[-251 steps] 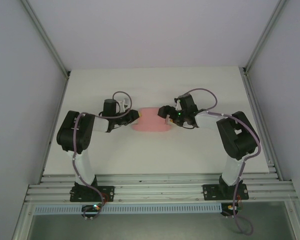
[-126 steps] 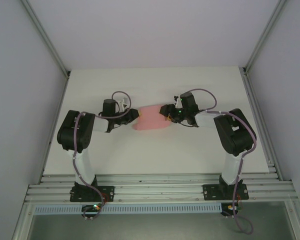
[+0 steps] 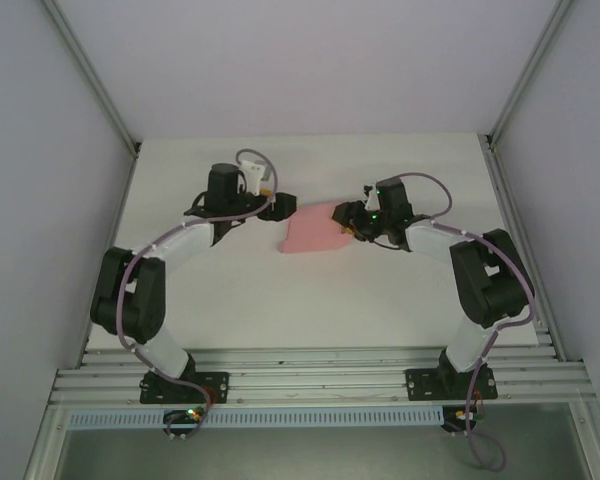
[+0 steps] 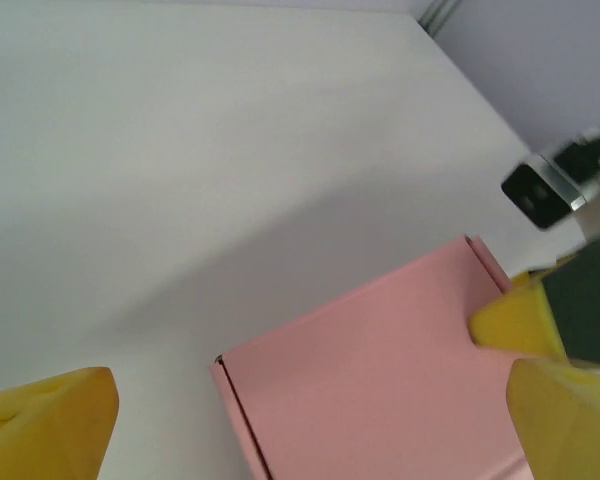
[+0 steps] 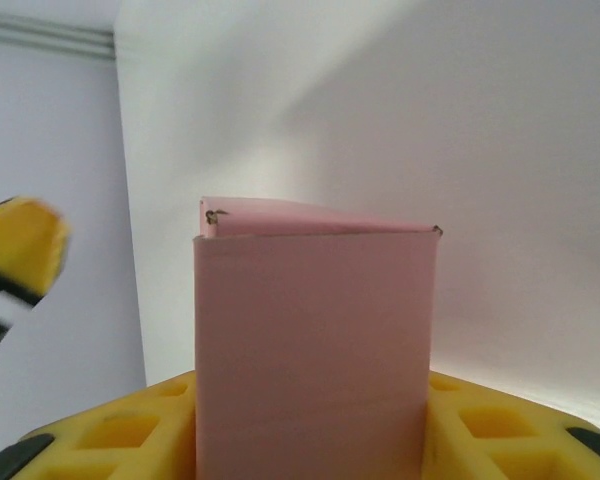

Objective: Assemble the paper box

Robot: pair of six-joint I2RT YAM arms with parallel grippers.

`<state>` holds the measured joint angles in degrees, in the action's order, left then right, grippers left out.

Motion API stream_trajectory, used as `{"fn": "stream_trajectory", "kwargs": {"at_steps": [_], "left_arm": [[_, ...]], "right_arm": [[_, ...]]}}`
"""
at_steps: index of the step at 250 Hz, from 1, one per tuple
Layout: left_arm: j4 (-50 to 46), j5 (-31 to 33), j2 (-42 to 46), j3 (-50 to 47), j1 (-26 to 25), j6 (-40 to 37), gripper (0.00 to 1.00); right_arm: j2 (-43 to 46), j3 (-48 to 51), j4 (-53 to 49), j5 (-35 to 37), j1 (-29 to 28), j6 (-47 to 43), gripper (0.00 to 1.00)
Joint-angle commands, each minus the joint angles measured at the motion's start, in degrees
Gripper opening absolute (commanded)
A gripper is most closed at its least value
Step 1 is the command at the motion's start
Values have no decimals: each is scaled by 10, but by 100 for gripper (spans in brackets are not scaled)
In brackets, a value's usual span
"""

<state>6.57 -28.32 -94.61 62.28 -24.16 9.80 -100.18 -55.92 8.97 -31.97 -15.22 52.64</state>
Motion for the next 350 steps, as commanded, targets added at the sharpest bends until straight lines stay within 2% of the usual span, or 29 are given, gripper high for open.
{"fn": "stream_trajectory", "kwargs": {"at_steps": [1, 41, 67, 102, 143, 170, 209, 253, 274, 298, 337, 350], "left_arm": [[-153, 84, 15, 27, -48, -231, 100], [-220, 92, 41, 41, -122, -416, 100], [-226, 73, 56, 35, -151, -479, 100], [-197, 138, 44, 38, -189, -511, 100], [-166, 223, 27, 38, -206, -537, 100], [-124, 280, 21, 28, -213, -545, 100], [-95, 287, 24, 19, -216, -552, 98], [-82, 314, 23, 16, -221, -569, 86], [-74, 326, 22, 14, -223, -571, 74], [-65, 322, 27, 9, -227, -573, 66], [-46, 318, 31, 2, -231, -575, 50], [-43, 319, 30, 1, -231, -577, 48]], "right_arm": [[16, -30, -104, -42, 35, 39, 46], [24, -73, -203, -101, 71, 32, 46], [24, -82, -202, -148, 85, 59, 43], [12, -80, -167, -214, 89, 118, 40], [15, -70, -158, -234, 91, 150, 39], [16, -56, -113, -263, 90, 187, 39], [26, -52, -112, -272, 91, 195, 39], [37, -46, -121, -274, 92, 191, 43], [39, -36, -96, -283, 91, 208, 46], [35, -33, -92, -294, 91, 215, 43], [36, -23, -68, -298, 90, 231, 43], [38, -23, -66, -298, 91, 232, 44]]}}
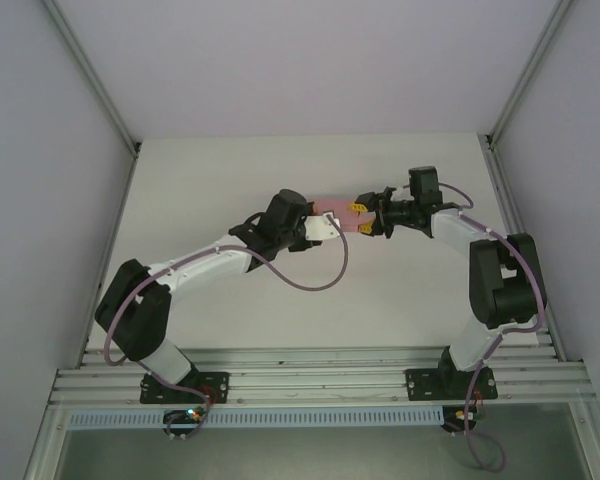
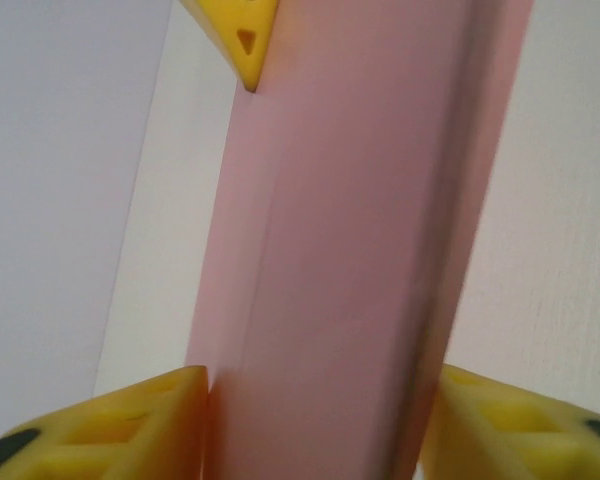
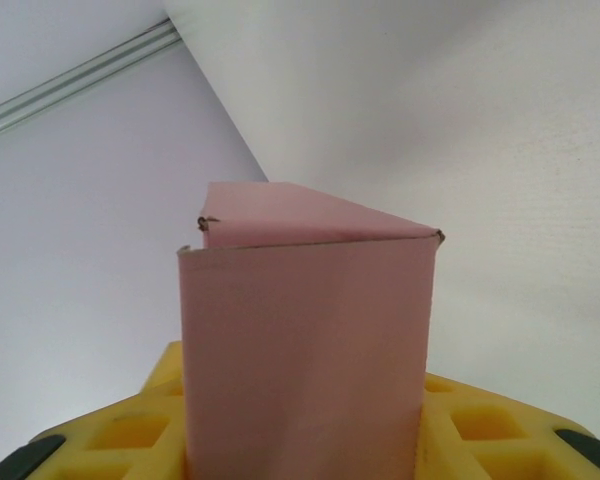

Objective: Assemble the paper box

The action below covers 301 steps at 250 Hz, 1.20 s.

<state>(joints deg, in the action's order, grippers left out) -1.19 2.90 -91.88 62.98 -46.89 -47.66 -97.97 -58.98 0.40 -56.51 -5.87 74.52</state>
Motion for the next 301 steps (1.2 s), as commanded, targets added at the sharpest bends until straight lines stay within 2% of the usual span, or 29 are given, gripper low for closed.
{"fn": "stream_trajectory", "kwargs": {"at_steps": [1, 39, 78, 90, 112, 123, 153, 166, 175, 195, 215, 233, 252, 274, 301], "left_arm": [[35, 7, 2, -6, -4, -2, 47], [43, 16, 0, -7, -4, -9, 39], [19, 5, 0, 0, -5, -14, 37], [12, 1, 2, 1, -4, -13, 36], [-10, -7, 5, 6, -4, -14, 35], [-31, -16, 6, 11, -2, -14, 35], [-120, -64, 8, 36, 8, -3, 35], [-162, -89, 7, 50, 16, 7, 35], [-191, -103, 4, 60, 22, 14, 35], [-264, -135, -10, 82, 32, 11, 37], [-344, -164, -35, 110, 38, 5, 37], [-393, -179, -62, 137, 42, 10, 36], [-426, -186, -89, 165, 50, 23, 37], [-448, -196, -112, 188, 58, 33, 37], [-471, -227, -128, 209, 69, 38, 37]], "right_arm": [[16, 8, 19, -52, -3, 13, 44], [22, 13, 23, -54, -4, 15, 49], [28, 19, 35, -51, -3, 17, 57], [31, 22, 36, -41, -2, 17, 62], [38, 23, 50, -14, 3, 5, 64], [39, 15, 50, 3, 12, -14, 69], [54, -33, -13, 73, 35, -139, 86], [72, -51, -47, 120, 37, -212, 89], [86, -57, -59, 149, 38, -262, 100], [123, -52, -65, 221, 38, -363, 100], [165, -15, -33, 285, 39, -423, 100], [205, 35, 39, 284, 39, -453, 100], [235, 63, 78, 216, 38, -510, 100], [253, 49, -7, 181, 31, -585, 100], [262, 35, -109, 216, 15, -662, 98]]}}
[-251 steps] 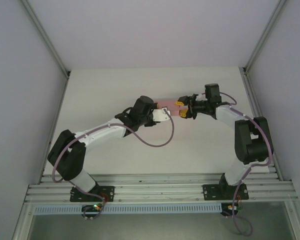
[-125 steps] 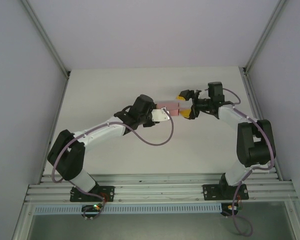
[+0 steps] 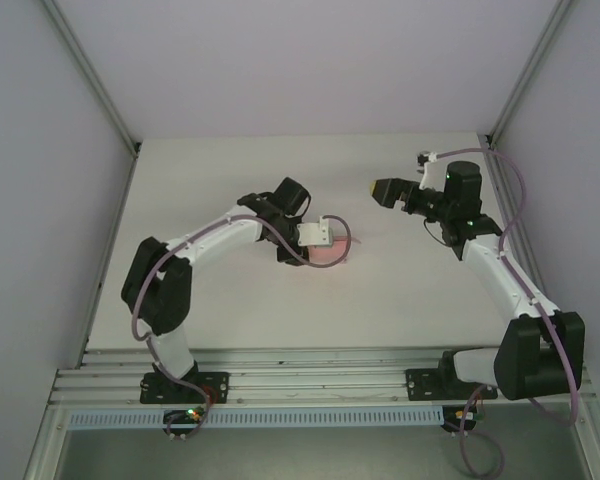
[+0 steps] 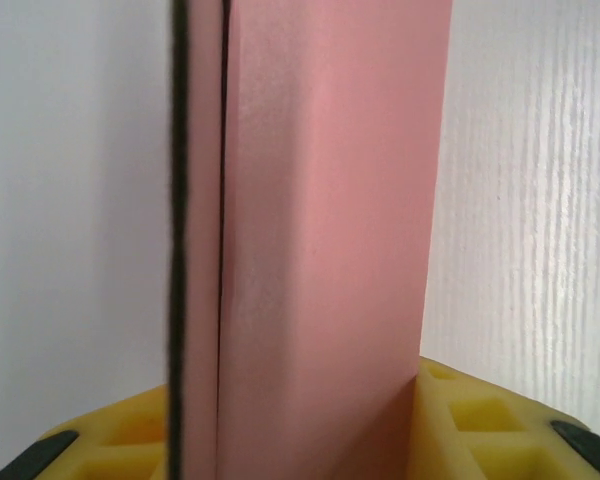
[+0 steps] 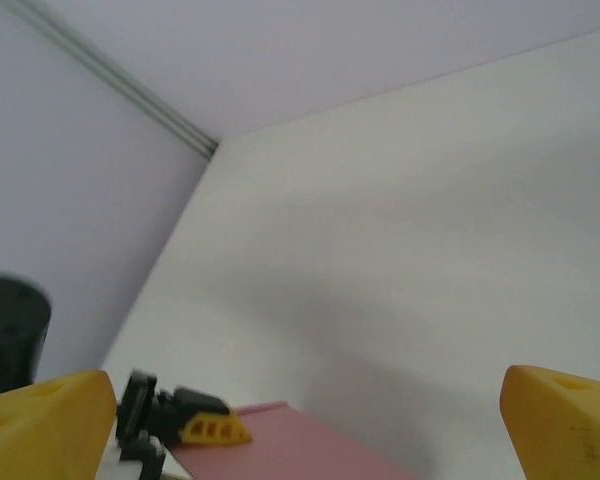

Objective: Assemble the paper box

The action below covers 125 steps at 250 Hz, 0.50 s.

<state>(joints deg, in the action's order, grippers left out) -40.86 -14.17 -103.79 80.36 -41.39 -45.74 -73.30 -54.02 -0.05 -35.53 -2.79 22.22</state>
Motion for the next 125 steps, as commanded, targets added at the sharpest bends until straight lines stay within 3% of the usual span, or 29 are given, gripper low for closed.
{"fn": "stream_trajectory", "kwargs": {"at_steps": [1, 59, 125], "left_arm": [[-74, -57, -10, 36, 15, 19, 37], [-95, -67, -37, 67, 24, 24, 38], [-153, -72, -83, 134, 34, 28, 39]], "right_arm": [[16, -14, -107, 7, -16, -142, 98], [3, 4, -149, 11, -43, -159, 77], [-55, -22, -186, 25, -102, -227, 75]]}}
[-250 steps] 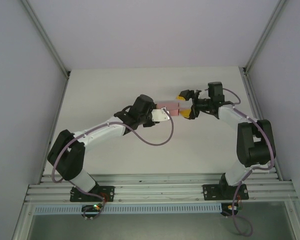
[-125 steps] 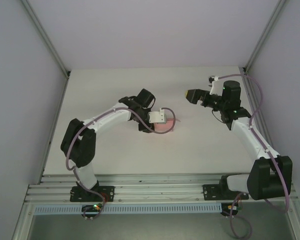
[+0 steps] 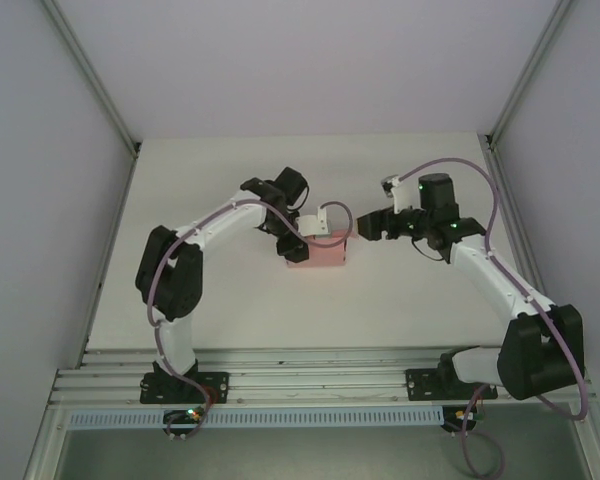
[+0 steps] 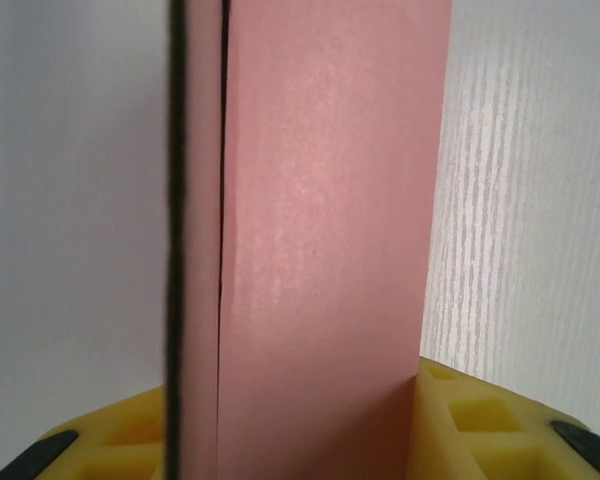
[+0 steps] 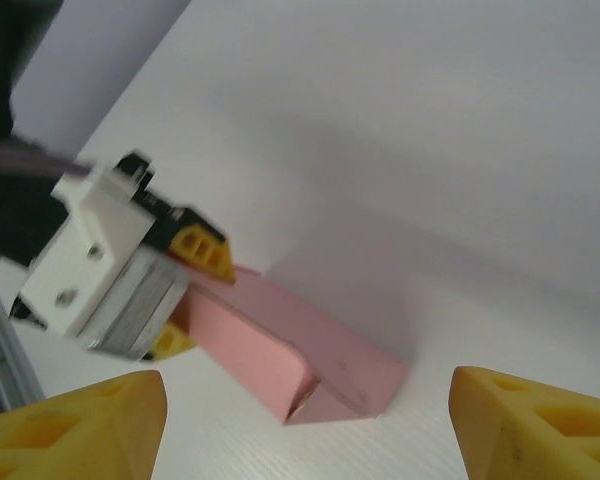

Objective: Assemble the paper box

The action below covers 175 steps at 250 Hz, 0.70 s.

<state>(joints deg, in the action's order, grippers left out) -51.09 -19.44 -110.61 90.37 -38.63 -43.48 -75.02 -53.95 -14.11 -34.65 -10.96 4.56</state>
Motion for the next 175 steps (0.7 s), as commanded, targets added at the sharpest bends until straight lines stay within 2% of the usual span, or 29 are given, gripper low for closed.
{"fn": "stream_trajectory", "kwargs": {"at_steps": [1, 34, 81, 116, 147, 175], "left_arm": [[-51, -19, -16, 34, 6, 5, 39], [-52, -17, -23, 37, 6, 6, 39], [-55, -21, -28, 42, 6, 4, 40], [-46, -22, -28, 40, 8, 6, 40], [-46, -25, -32, 46, 12, 9, 41], [-45, -25, -36, 46, 12, 10, 41]], "right_arm": [[-39, -23, -46, 16, -20, -50, 75], [-84, -42, -51, 10, -26, -49, 72], [-118, -60, -33, -5, -30, -38, 56], [-140, -79, -48, -9, -30, -31, 51], [-150, -82, -52, -25, -30, -31, 40], [-152, -77, -53, -51, -32, -38, 40]]}}
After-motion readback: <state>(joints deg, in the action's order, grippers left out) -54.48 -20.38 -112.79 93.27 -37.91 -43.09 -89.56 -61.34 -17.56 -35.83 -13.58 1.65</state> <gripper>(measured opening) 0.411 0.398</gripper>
